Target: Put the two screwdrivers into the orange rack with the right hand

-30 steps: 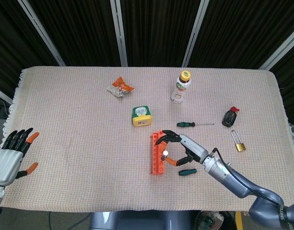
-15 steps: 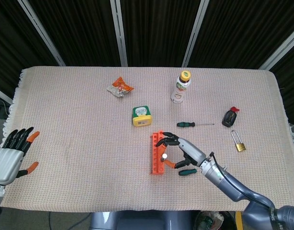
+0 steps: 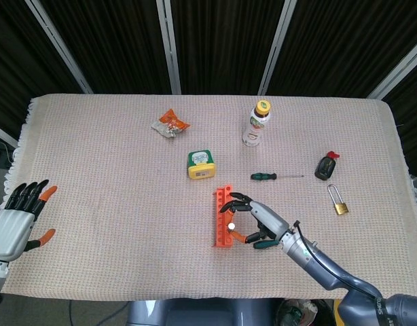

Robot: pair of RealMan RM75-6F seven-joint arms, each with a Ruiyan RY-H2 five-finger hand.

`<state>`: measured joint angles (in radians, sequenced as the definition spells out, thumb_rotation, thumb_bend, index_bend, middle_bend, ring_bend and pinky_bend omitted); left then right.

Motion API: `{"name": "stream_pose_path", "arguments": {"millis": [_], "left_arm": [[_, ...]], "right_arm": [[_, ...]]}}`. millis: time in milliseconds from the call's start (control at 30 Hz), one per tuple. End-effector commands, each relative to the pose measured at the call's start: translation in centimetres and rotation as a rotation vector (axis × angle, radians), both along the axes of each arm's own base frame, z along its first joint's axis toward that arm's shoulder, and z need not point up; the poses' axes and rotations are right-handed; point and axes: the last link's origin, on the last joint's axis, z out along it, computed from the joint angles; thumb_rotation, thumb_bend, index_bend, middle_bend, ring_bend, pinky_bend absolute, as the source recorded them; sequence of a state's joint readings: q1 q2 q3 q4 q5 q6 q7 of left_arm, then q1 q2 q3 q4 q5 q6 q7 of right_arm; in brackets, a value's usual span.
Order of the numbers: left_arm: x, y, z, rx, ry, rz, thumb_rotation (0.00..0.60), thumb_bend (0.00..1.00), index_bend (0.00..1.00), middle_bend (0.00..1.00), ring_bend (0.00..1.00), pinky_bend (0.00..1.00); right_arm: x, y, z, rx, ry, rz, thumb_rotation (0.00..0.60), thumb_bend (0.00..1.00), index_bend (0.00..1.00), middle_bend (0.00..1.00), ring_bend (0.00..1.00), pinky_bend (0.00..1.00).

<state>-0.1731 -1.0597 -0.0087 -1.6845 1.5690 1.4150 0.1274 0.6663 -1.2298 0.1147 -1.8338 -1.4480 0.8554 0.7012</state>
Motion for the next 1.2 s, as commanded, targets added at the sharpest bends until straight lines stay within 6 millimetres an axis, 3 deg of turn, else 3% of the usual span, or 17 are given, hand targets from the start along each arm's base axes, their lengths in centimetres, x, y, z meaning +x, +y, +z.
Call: {"name": "stream_pose_path", "arguments": {"millis": [33,1100,1200], "left_arm": [[0.0,0.0,0.0,0.001,-0.001,0.002,0.600,0.24,0.09,0.00,0.00,0.00],[-0.7,0.3,-0.2,-0.005,-0.002,0.018,0.600,0.24,0.09,0.00,0.00,0.00],[-0.8,0.3,-0.3,-0.005,-0.005,0.019,0.600,0.24,0.09,0.00,0.00,0.00]], "right_arm": [[0.0,0.1,-0.4,0.003,0.011,0.002,0.600,0.53,0.63,0.28,0.01,0.00],[-0.3,-0.1,-2.4,0.013,0.037,-0.026,0.600,0.53,0.64,0.28,0.01,0.00],[-0.3,0.1,-2.5,0.018,0.044,-0.019,0.600,0.52,0.59,0.26,0.00,0.00]]}}
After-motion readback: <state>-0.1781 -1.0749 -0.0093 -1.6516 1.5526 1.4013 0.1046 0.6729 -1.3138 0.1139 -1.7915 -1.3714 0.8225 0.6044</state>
